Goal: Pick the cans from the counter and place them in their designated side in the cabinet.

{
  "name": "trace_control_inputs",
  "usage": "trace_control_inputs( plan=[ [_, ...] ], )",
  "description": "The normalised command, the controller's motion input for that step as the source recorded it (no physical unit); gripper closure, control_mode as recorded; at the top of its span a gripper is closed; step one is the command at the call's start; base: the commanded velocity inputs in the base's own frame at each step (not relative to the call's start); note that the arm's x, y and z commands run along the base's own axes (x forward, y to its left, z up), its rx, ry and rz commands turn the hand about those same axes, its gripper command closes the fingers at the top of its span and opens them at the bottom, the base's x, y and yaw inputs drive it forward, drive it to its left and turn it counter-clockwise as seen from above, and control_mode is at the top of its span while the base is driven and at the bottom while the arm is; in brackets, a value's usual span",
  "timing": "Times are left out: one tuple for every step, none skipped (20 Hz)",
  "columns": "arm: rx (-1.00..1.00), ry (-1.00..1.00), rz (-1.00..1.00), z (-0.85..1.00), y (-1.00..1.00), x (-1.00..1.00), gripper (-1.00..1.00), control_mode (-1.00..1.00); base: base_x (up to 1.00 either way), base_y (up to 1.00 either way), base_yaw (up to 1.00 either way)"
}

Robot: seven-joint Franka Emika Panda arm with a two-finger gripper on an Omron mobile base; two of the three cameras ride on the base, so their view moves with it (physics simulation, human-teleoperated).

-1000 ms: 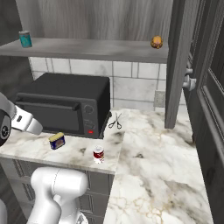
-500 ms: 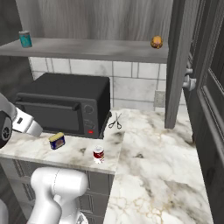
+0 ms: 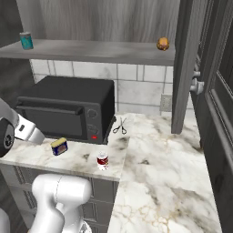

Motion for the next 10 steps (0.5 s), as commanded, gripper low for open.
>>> trace_control_inputs(
  plan=[
    [0.0,0.0,0.0,0.0,0.0,0.05,-1.0,-1.0,0.0,0.0,0.0],
    [0.0,0.0,0.0,0.0,0.0,0.08,-1.0,-1.0,0.0,0.0,0.0],
    [0.0,0.0,0.0,0.0,0.0,0.09,-1.0,-1.0,0.0,0.0,0.0],
    [0.0,0.0,0.0,0.0,0.0,0.07,-1.0,-1.0,0.0,0.0,0.0],
    [0.0,0.0,0.0,0.0,0.0,0.05,-1.0,-1.0,0.0,0.0,0.0],
    [0.0,0.0,0.0,0.0,0.0,0.05,-1.0,-1.0,0.0,0.0,0.0],
    [0.0,0.0,0.0,0.0,0.0,0.06,-1.0,-1.0,0.0,0.0,0.0],
    [0.0,0.0,0.0,0.0,0.0,0.07,-1.0,-1.0,0.0,0.0,0.0],
    [0.0,0.0,0.0,0.0,0.01,0.08,-1.0,-1.0,0.0,0.0,0.0],
    [0.0,0.0,-0.01,0.0,0.02,0.08,-1.0,-1.0,0.0,0.0,0.0]
  ],
)
